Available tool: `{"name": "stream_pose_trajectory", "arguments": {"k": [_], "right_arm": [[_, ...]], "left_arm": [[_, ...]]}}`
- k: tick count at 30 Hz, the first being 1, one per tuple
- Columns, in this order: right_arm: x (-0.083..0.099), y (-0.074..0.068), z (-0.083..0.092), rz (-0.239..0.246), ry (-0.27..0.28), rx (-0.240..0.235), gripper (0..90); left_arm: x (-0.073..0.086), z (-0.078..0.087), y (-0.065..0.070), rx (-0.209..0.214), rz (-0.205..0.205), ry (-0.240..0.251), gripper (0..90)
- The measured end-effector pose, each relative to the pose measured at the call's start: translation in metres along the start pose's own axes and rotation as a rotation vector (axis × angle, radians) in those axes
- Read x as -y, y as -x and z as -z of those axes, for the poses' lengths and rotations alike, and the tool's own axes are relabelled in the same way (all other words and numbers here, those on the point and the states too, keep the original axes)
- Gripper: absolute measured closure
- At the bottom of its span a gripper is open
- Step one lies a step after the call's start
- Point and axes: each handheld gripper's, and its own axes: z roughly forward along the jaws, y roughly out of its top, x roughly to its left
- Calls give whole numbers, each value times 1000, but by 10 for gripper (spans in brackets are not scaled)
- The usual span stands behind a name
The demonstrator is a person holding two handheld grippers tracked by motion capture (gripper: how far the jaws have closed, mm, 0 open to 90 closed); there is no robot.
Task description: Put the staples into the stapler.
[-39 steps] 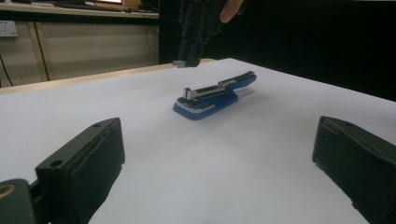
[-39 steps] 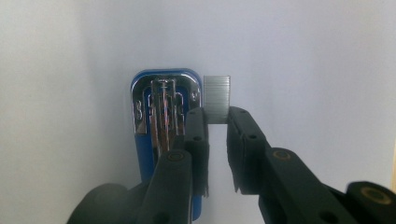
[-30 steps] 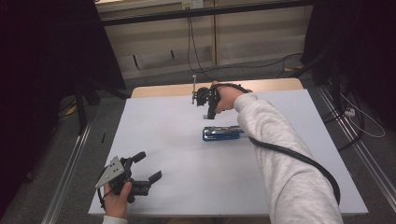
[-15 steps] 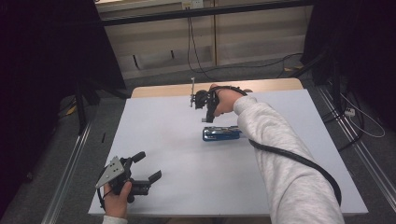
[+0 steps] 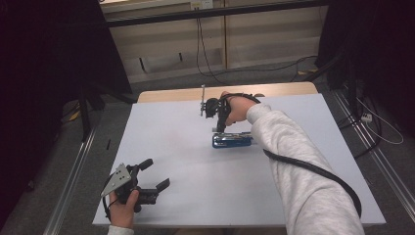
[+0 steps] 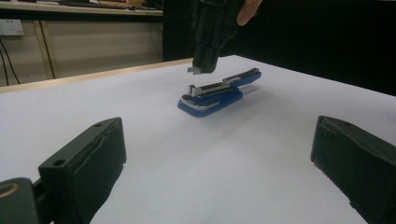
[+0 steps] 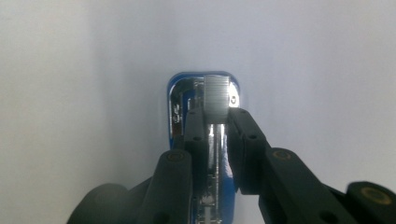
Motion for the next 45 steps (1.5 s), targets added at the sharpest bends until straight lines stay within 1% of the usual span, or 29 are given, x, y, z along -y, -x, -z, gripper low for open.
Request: {"name": "stream_pose_trajectory", "arguments": {"k": [2,6,11,13,15,16,18,19,21,22,23,28,31,32,38,39,41,45], "right_arm": [[0,-2,0,-1,0,7,786],[2,-2,-1,-5,2,2,785],[3,-2,0,-7,1,14,785],[3,-2,0,-6,10,6,785],[2,-2,1,-5,7,11,785],[2,-2,0,-8,12,2,785],[2,-3,-1,-9,3,8,785],[3,-3,-2,-10,1,3,785],[3,-3,-4,-9,4,8,785],[3,-3,-5,-9,-4,6,785],[4,-4,-6,-9,2,3,785],[4,-5,-11,0,-16,-1,785],[5,-5,-12,-4,-9,-6,785],[6,-4,-13,3,-7,-1,785],[8,-4,-14,-9,-12,2,785],[9,-3,-15,2,-7,4,785],[9,-3,-16,-4,-7,4,785],[10,-1,-18,-2,-8,2,785]], "left_arm": [[0,0,0,-1,0,1,32],[0,0,0,-2,0,3,32],[0,0,-1,-9,-11,0,32],[0,-1,-1,-1,-4,-2,32],[0,-1,-1,-3,-7,-1,32],[0,-1,-1,-3,-8,-1,32],[0,-1,-1,-5,-9,-1,33],[0,0,-1,-5,-9,-1,33],[0,-1,-1,-4,-6,-5,33],[0,-1,-1,-1,-2,-8,33],[0,-1,-1,-2,-3,-8,33],[0,-1,-1,-4,-4,-7,34],[0,-1,-1,-4,-5,-4,34],[0,-1,-1,-2,-2,-6,35],[0,-1,-1,-3,-2,-4,35],[0,-1,-1,-2,2,-4,35],[0,-1,0,-1,7,-6,35],[-1,-1,0,2,-3,-5,36]]}}
